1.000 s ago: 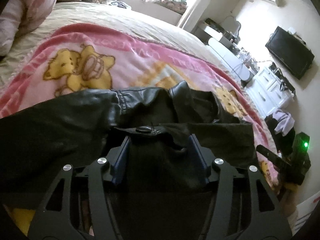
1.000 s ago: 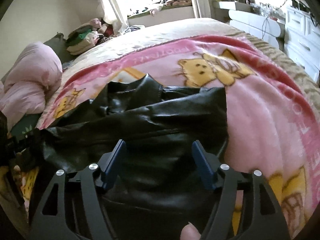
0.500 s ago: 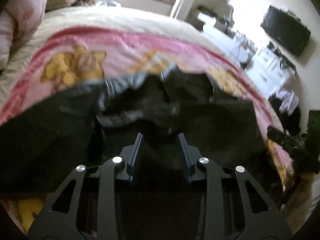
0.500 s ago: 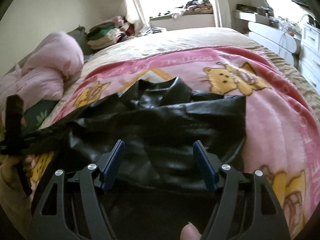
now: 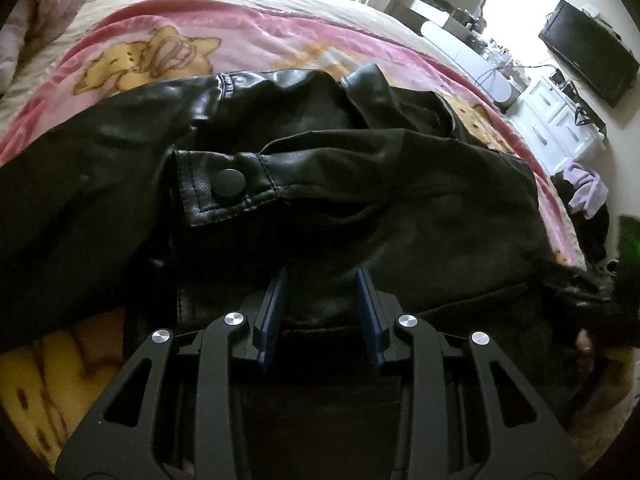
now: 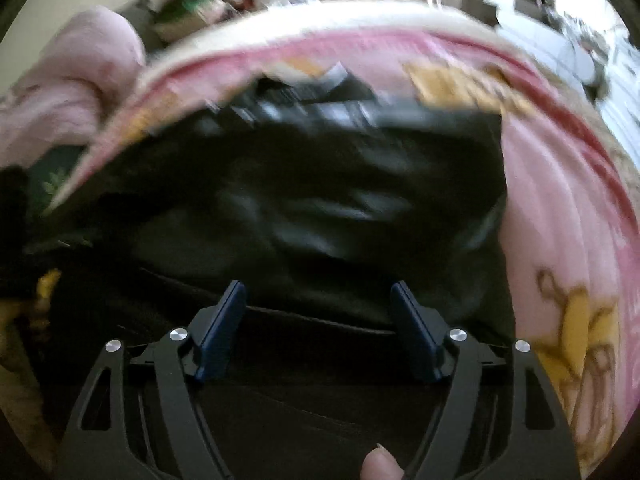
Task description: Fold large clothes
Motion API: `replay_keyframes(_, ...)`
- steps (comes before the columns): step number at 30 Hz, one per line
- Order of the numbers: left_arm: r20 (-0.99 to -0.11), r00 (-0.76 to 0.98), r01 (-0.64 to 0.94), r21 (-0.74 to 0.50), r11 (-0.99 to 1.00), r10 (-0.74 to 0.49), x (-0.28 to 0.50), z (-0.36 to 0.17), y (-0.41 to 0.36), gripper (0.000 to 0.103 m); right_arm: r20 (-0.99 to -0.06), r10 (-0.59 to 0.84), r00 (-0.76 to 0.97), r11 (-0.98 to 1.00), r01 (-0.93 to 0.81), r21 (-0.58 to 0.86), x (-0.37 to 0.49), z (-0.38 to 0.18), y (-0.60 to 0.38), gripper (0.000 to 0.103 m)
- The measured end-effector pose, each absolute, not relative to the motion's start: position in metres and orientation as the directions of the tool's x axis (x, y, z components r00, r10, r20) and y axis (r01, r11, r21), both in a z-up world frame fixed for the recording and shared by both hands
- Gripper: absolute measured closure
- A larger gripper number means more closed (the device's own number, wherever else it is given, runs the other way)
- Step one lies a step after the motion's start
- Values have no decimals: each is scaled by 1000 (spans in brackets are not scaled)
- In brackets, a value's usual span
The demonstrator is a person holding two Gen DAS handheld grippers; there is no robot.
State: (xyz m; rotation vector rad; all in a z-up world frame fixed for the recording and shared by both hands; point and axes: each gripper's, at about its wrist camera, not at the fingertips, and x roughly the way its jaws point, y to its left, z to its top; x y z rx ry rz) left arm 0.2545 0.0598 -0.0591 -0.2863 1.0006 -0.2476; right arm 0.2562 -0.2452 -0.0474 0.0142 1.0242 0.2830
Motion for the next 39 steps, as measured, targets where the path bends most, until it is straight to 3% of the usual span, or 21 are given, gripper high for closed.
replay_keyframes(6, -777, 519, 66, -378, 923, -355, 253, -56, 63, 76, -845, 240, 479, 962, -235, 140, 255, -57, -244, 28)
replay_keyframes(9, -772, 524, 70, -383, 921, -360, 250, -48, 63, 74, -826, 274, 493, 955, -239, 174, 252, -45, -246, 19)
replay_keyframes(11, -758, 527, 68, -412, 909, -384, 248, -44, 65, 57, -813, 285, 508, 953, -242, 184, 250, -36, -244, 11)
replay_keyframes(15, -741, 544, 80, -419, 904, -392, 238, -29, 61, 42, -786, 301, 540, 950, -241, 198, 247, -24, -240, 6)
replay_keyframes(16, -742, 553, 77, -408, 910, -379, 234, -26, 59, 31, -778, 306, 549, 949, -241, 203, 246, -20, -239, 6)
replay_keyframes(21, -736, 579, 62, -390, 919, -351, 219, -17, 60, 22, -726, 365, 583, 930, -268, 253, 239, -2, -234, 5)
replay_keyframes(22, -737, 585, 49, -385, 922, -339, 216, -15, 63, 8, -719, 374, 587, 927, -273, 259, 239, 1, -232, 5)
replay_keyframes(39, -745, 654, -156, -301, 941, -130, 181, -2, 115, 9, -654, 399, 643, 911, -362, 199, 216, 35, -181, 4)
